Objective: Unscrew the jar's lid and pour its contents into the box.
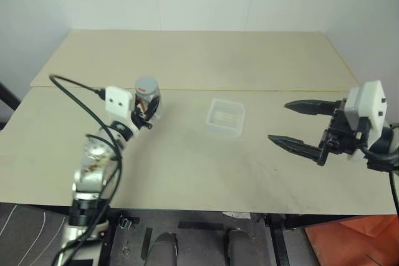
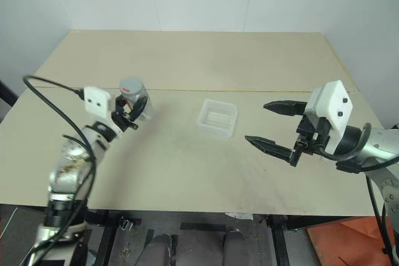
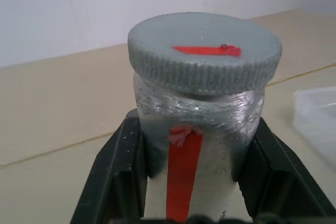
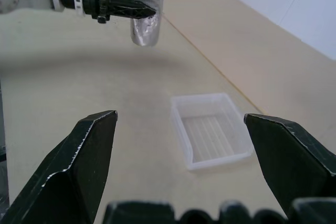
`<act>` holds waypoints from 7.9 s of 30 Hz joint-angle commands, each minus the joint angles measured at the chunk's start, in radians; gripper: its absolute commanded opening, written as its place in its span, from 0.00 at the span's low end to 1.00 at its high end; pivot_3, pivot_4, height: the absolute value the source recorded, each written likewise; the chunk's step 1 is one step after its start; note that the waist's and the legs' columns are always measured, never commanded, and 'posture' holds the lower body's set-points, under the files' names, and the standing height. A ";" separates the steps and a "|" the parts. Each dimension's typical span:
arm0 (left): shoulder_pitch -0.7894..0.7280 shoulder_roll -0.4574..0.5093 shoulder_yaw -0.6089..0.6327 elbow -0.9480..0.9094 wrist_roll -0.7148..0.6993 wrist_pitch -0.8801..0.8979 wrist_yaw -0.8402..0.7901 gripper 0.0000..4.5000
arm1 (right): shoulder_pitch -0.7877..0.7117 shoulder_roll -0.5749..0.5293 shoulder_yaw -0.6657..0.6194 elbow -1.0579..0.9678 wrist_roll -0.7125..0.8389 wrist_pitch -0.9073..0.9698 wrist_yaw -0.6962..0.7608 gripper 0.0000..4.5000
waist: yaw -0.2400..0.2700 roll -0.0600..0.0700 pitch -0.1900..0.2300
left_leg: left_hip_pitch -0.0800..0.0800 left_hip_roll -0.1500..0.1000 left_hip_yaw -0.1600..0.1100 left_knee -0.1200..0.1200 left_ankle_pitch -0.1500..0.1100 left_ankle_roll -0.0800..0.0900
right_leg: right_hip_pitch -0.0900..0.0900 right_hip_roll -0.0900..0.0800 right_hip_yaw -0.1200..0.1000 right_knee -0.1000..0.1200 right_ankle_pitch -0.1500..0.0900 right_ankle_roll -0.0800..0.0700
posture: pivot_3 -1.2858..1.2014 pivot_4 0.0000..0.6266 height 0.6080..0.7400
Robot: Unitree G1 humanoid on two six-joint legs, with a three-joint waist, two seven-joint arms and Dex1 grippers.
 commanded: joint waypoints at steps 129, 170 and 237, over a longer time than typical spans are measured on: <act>-0.418 0.098 -0.143 0.433 -0.090 -0.143 -0.949 0.42 | -0.603 0.377 0.356 0.217 -0.194 0.216 -0.266 0.99 | -0.070 0.002 0.001 | -0.010 0.000 -0.003 0.001 0.001 -0.001 | -0.013 0.001 -0.001 0.010 -0.001 -0.001 | 0.52 0.24 1.00; -0.458 0.021 -0.158 0.465 -0.062 -0.172 -0.934 0.42 | -0.699 0.519 0.501 0.259 -0.232 0.179 -0.238 0.99 | -0.078 0.002 0.001 | -0.010 0.000 -0.003 0.001 0.001 -0.001 | -0.013 0.001 -0.001 0.011 -0.001 -0.001 | 0.52 0.24 1.00; -0.407 0.081 -0.135 0.397 -0.087 -0.115 -0.926 0.42 | -0.649 0.465 0.439 0.271 -0.213 0.162 -0.226 0.99 | -0.078 0.002 0.001 | -0.010 0.000 -0.003 0.001 0.001 -0.001 | -0.013 0.001 -0.001 0.011 -0.001 -0.001 | 0.52 0.24 1.00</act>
